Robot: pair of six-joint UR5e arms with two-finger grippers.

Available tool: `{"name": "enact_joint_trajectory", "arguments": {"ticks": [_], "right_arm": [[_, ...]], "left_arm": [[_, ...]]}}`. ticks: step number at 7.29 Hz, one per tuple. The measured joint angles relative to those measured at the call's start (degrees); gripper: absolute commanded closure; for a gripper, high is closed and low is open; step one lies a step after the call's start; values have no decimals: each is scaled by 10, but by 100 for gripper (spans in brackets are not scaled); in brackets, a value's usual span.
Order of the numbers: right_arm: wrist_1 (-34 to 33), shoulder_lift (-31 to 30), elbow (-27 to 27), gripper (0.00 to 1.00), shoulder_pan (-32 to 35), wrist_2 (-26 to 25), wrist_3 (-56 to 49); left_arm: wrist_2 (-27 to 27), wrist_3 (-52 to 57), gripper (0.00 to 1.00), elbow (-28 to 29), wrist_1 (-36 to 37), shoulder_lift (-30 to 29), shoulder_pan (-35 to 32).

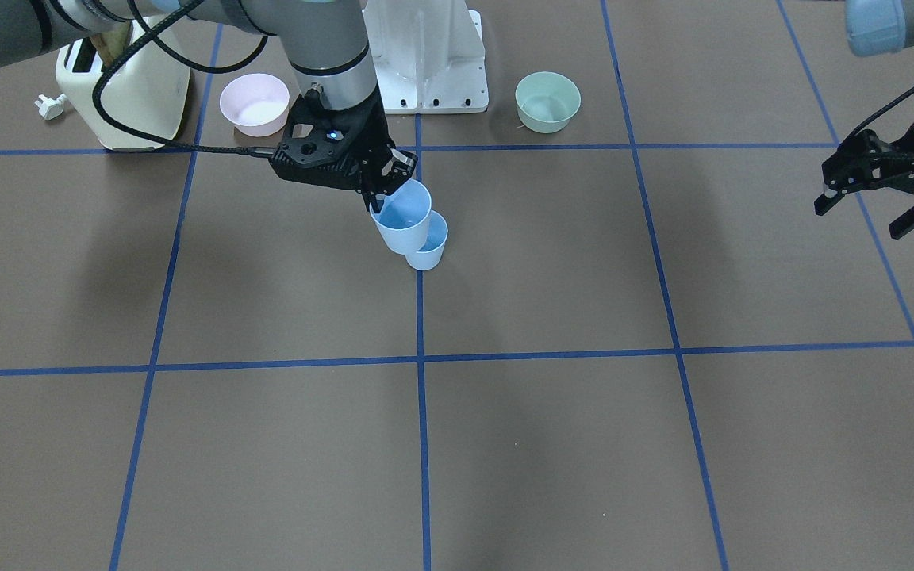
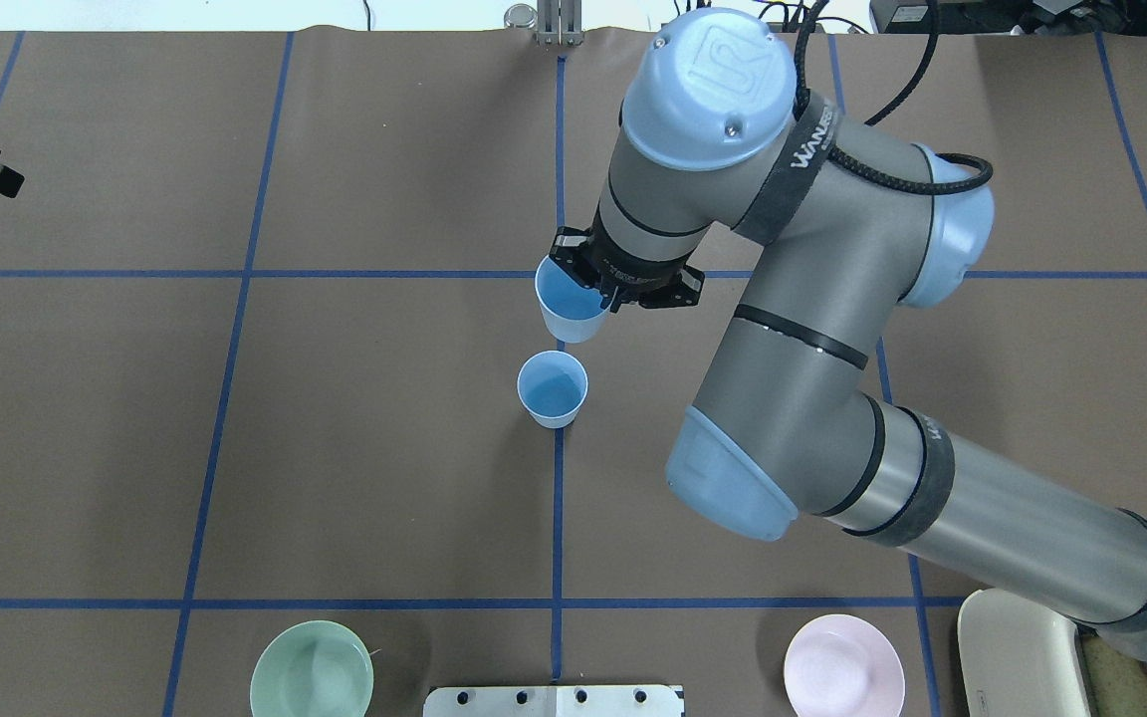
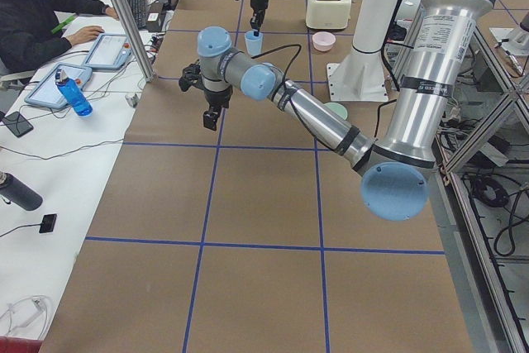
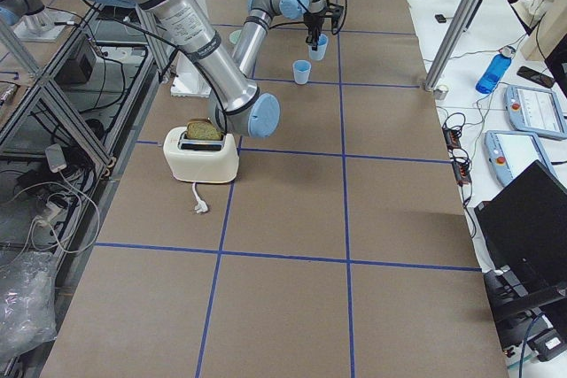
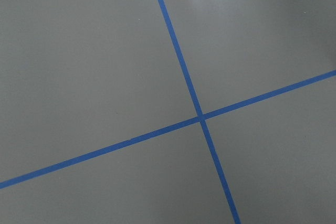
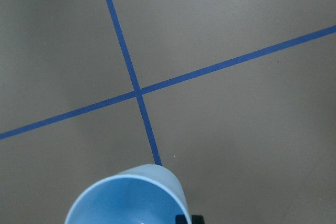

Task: Stack blue cups with both arms
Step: 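Lower the held cup into the placed cup with the right gripper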

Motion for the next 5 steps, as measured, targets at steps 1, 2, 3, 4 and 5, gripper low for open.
{"name": "enact_joint_trajectory", "arguments": {"ticks": [1,2,3,4,5], "right_arm": [[0,1,-2,100,-15,-13,9],[1,1,-3,100,-28,-26,18],[1,0,-4,100,-40,-38,23],[2,-1,-5,100,-51,-49,25],[4,-2,-10,100,-57,-53,25]], "left_arm": [[0,1,2,1,0,0,-1],[0,2,2,2,0,1,-1],[0,2,2,2,0,1,-1],[0,2,2,3,0,0,-1],[0,2,2,3,0,0,-1]]}}
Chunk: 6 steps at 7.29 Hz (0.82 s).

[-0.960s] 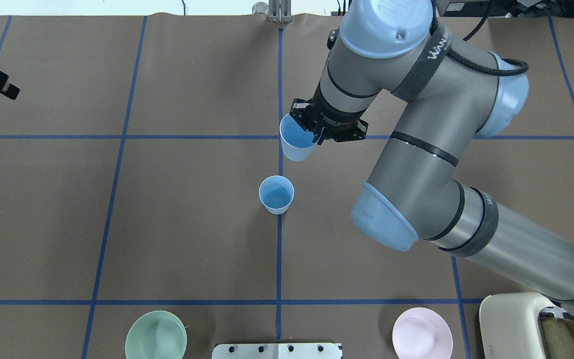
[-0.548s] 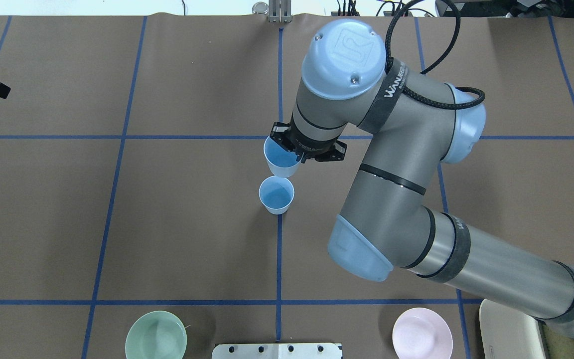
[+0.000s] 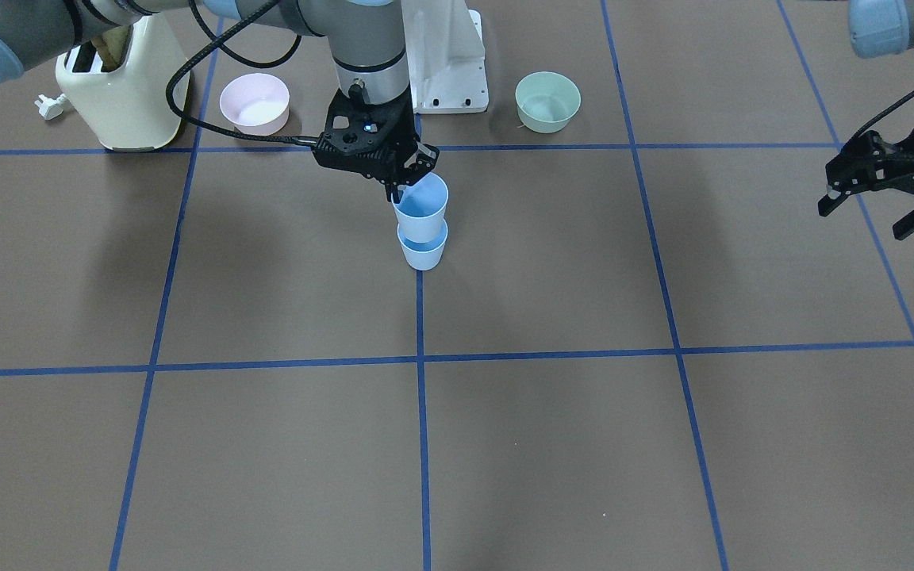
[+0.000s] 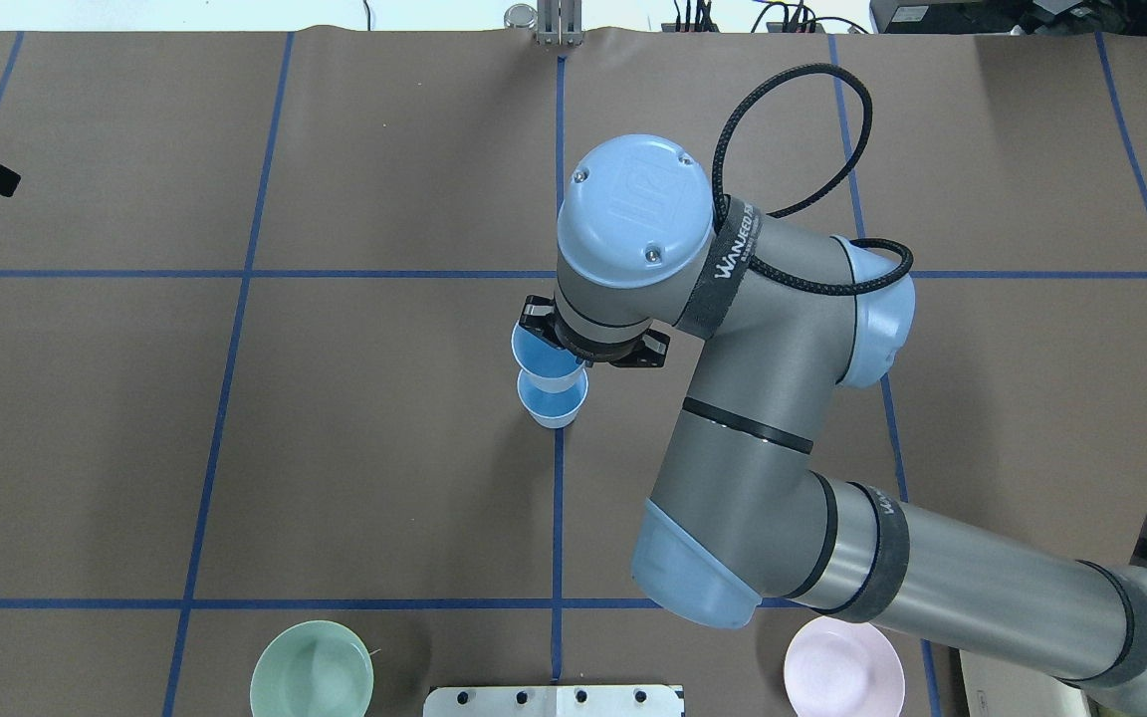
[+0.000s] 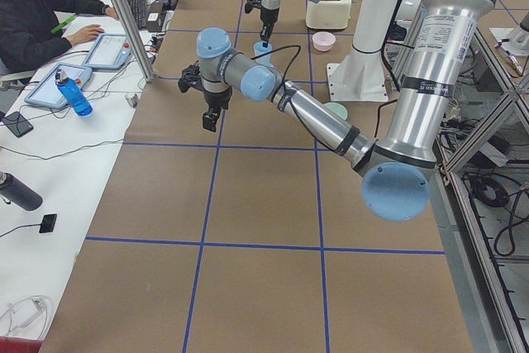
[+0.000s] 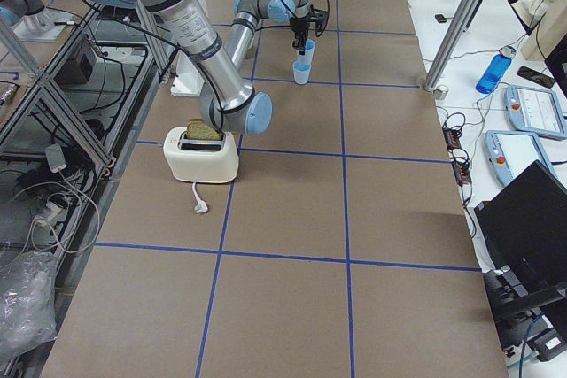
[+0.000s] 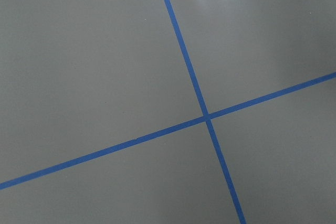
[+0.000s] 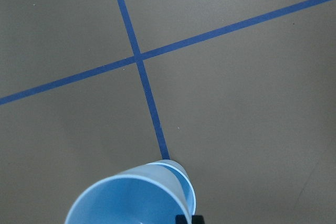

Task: Stack blue cups with both arms
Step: 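Lower the held cup into the placed cup with the right gripper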

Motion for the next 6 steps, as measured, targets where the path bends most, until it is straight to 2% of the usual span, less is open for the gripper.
{"name": "enact_joint_trajectory", "arguments": {"ticks": [6], "right_arm": [[27,-9,-18,100,-10,-4,0]], "left_arm": [[0,0,2,3,0,0,0]]}}
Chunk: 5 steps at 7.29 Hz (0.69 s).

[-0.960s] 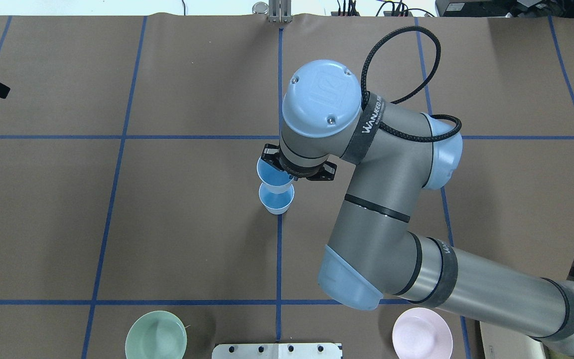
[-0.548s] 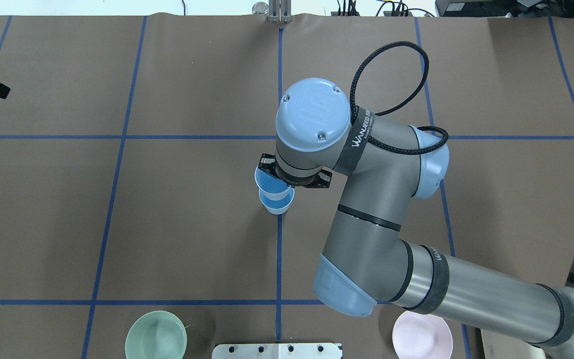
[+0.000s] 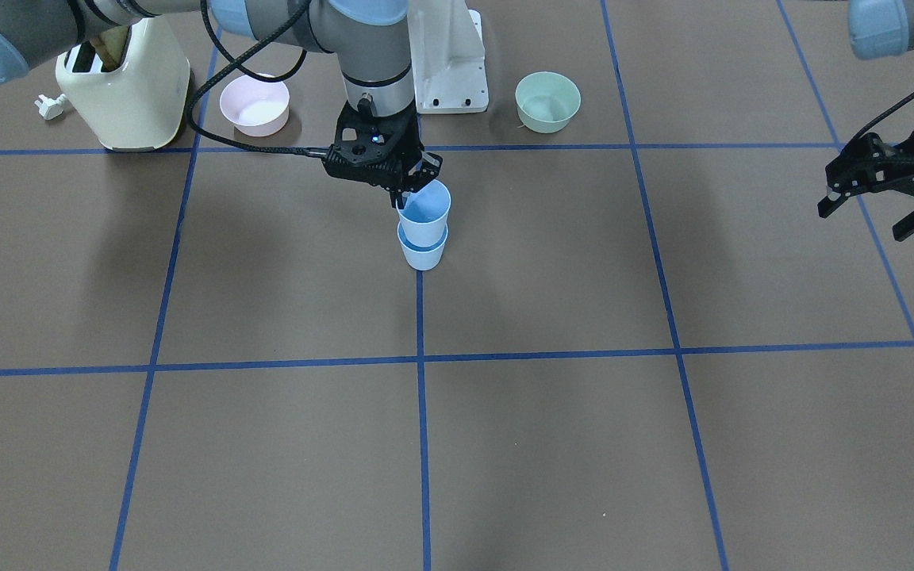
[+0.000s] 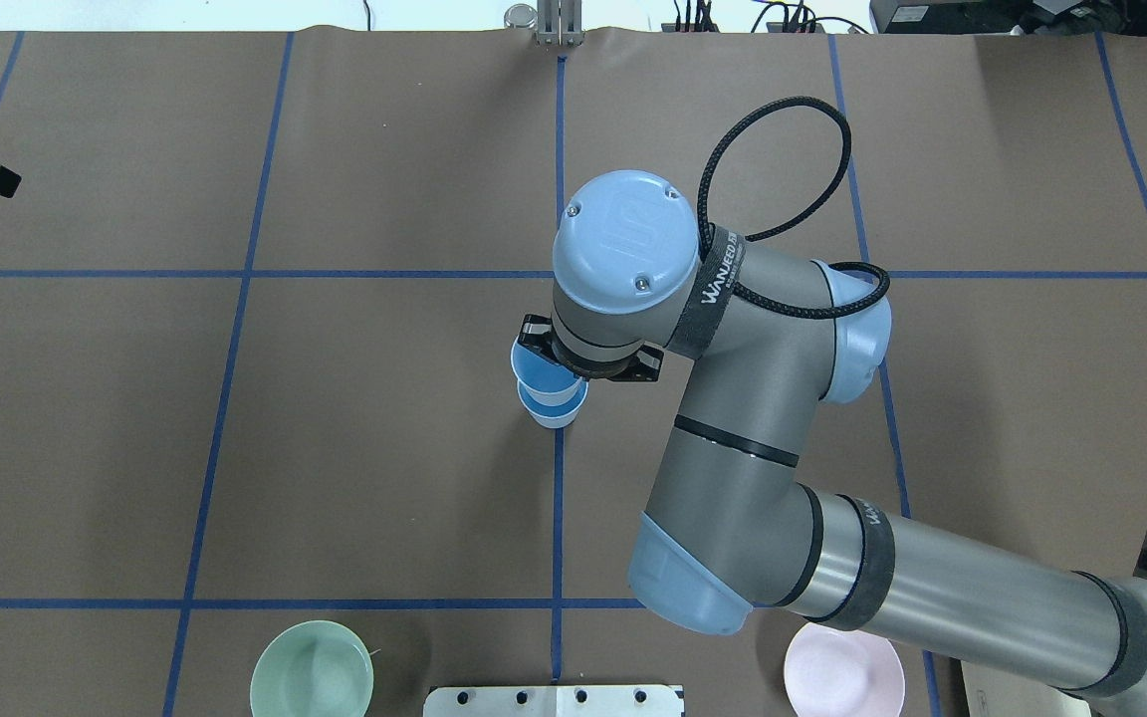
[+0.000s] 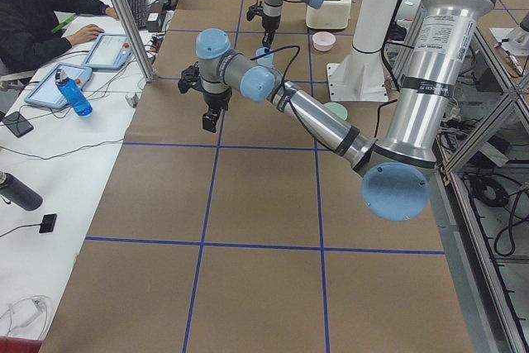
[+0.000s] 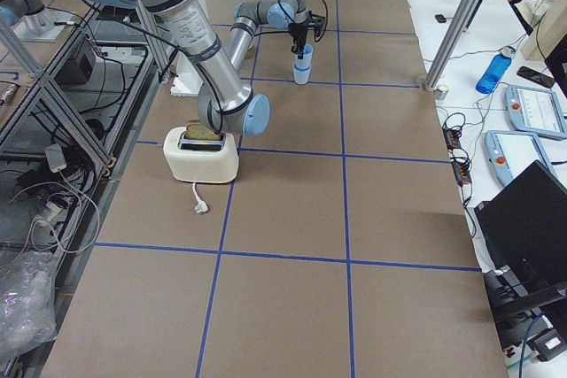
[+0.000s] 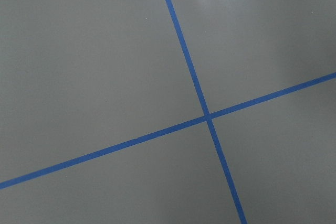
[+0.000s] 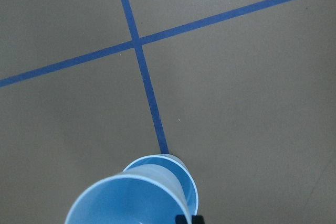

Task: Stack blue cups with both arms
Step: 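Lower the held cup into the placed cup with the right gripper, then open the right gripper and lift it off the stacked cups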

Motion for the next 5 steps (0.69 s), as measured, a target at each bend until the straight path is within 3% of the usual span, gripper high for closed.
{"name": "enact_joint_trajectory", "arguments": {"ticks": [3,4,5], "right_arm": [[1,-1,-1,100,-4,0,-1],[5,-1,-1,84,-4,0,-1],[18,-5,-1,1,-4,0,-1]], "left_arm": [[0,0,2,1,0,0,1],[0,0,2,1,1,0,1],[0,0,2,2,1,0,1]]}}
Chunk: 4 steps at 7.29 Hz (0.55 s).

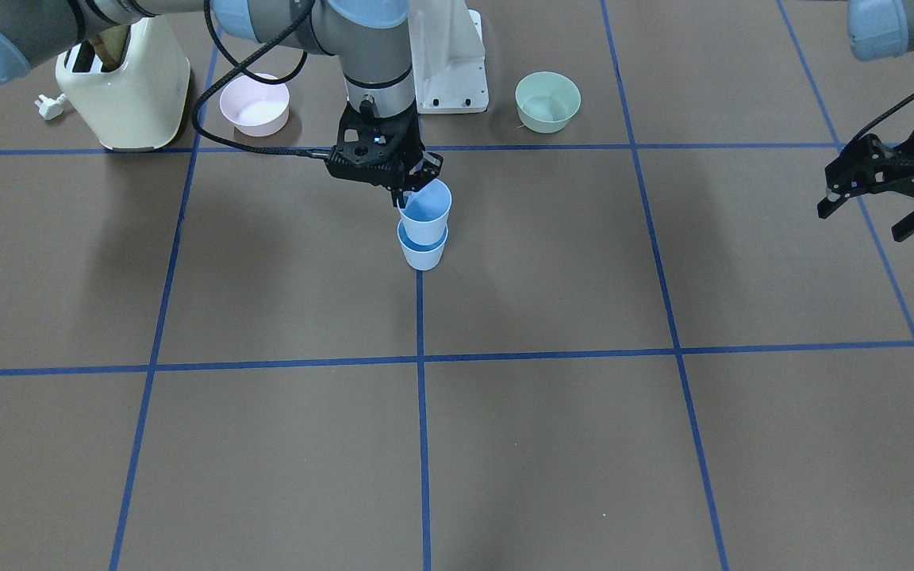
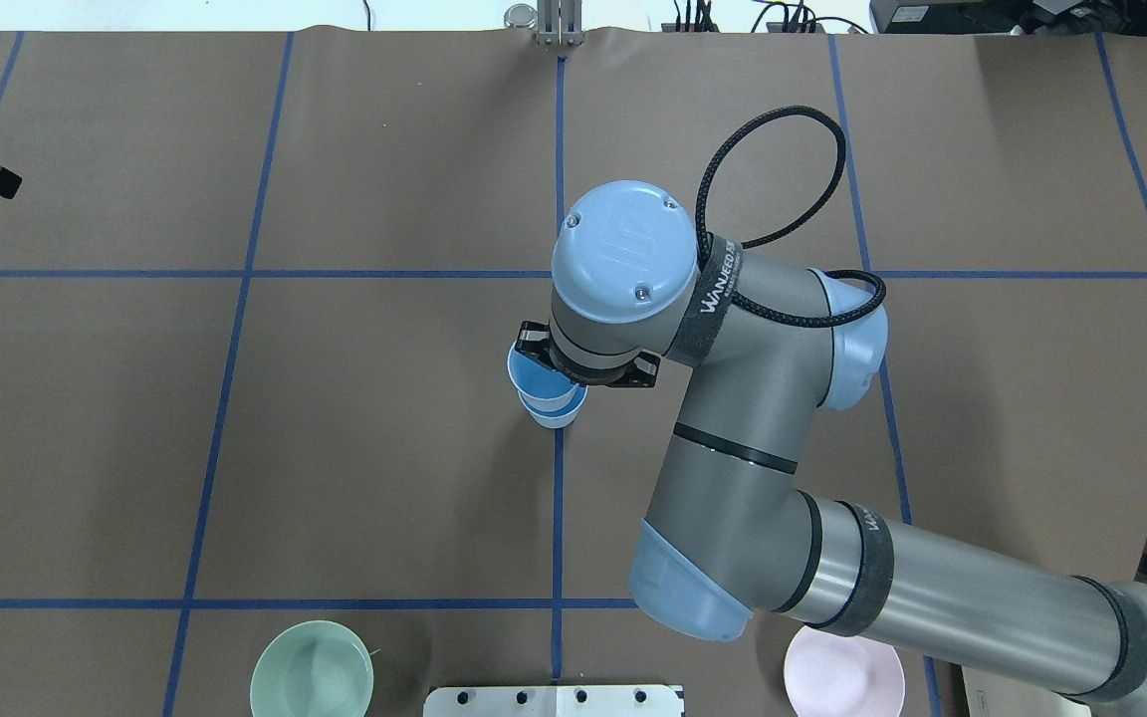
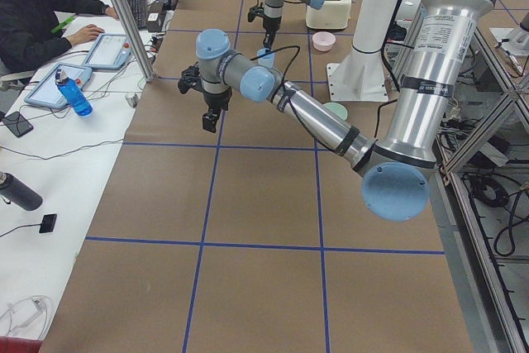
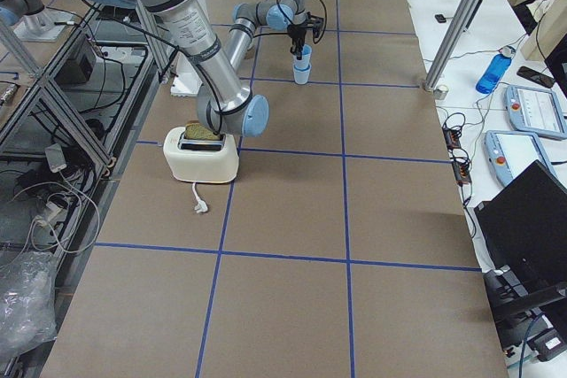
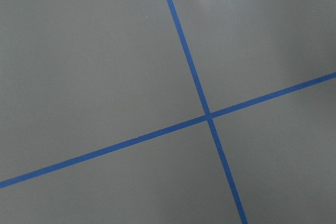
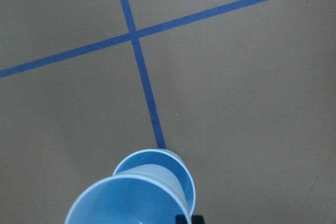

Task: Stack blue cups with both arms
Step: 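Open the right gripper and lift it off the stacked cups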

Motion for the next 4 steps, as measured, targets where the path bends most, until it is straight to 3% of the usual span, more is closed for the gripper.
{"name": "enact_joint_trajectory", "arguments": {"ticks": [4], "right_arm": [[21,-15,8,0,0,-34,-9]], "left_arm": [[0,0,2,-1,0,0,0]]}}
